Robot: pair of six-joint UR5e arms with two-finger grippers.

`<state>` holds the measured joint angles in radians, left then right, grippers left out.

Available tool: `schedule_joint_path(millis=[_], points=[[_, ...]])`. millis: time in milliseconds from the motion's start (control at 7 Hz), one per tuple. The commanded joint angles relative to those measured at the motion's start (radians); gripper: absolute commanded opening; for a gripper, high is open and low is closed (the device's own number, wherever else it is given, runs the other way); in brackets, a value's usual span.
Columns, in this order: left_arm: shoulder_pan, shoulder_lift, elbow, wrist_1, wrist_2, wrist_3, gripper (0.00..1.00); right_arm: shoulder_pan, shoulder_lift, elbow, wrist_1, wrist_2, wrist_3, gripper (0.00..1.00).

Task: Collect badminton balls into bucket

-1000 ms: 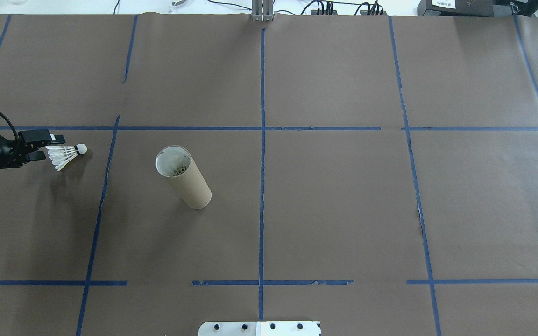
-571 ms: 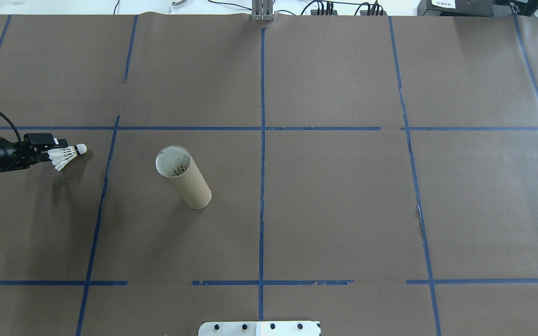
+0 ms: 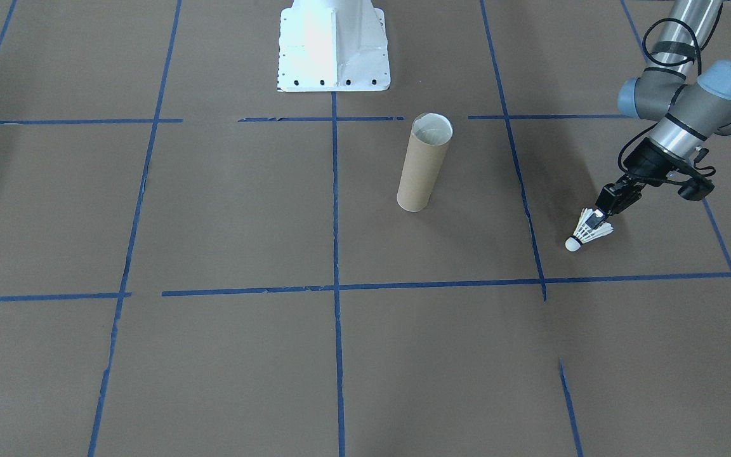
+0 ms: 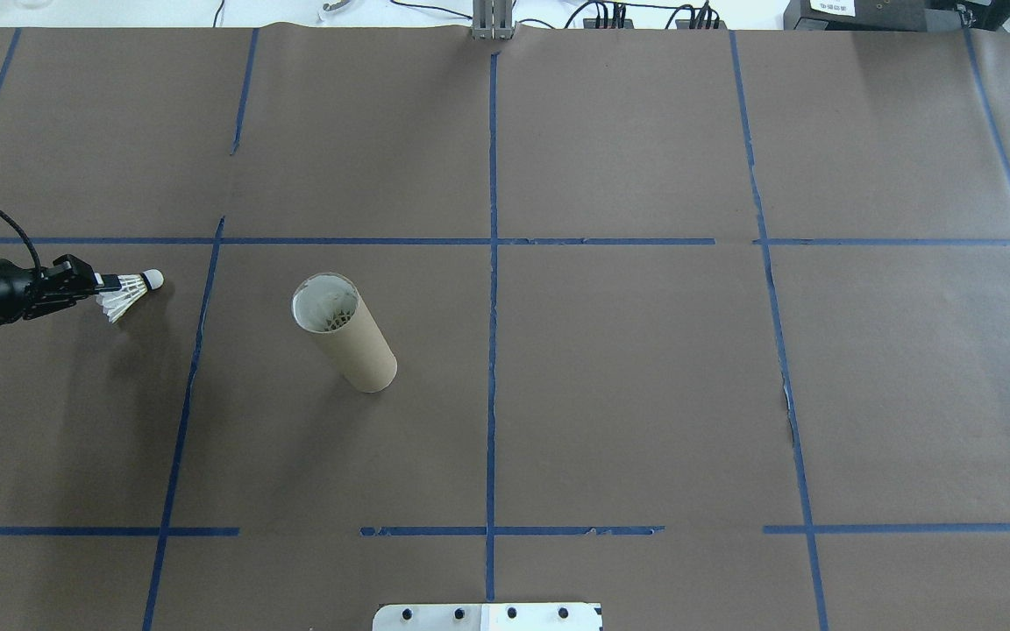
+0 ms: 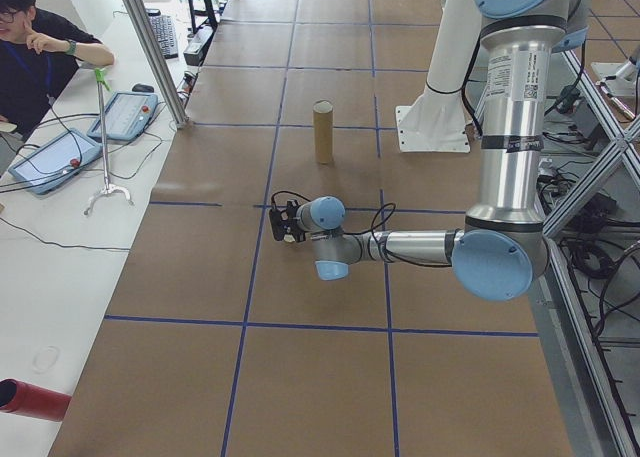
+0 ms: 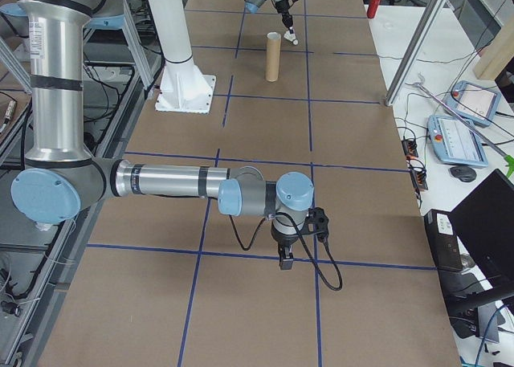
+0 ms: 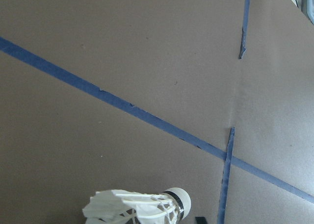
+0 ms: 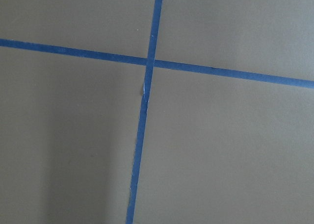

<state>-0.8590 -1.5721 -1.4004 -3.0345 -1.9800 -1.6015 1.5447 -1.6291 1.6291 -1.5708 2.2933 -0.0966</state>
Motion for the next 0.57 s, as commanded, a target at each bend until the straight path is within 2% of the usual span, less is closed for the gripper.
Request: schedule_joint_path(millis=[0, 143, 429], points=[[-0.003, 0.009, -0.055, 0.069, -0.101, 0.000, 0.00, 0.000, 0.000, 0.000, 0.000, 0.000, 0.000, 1.00], [-0.003, 0.003, -0.113, 0.179, -0.114, 0.002, 0.00, 0.000, 0.000, 0.000, 0.000, 0.000, 0.000, 1.00], [-0.055, -0.011, -0.294, 0.494, -0.195, 0.018, 0.00, 0.000, 0.000, 0.000, 0.000, 0.000, 0.000, 1.00]])
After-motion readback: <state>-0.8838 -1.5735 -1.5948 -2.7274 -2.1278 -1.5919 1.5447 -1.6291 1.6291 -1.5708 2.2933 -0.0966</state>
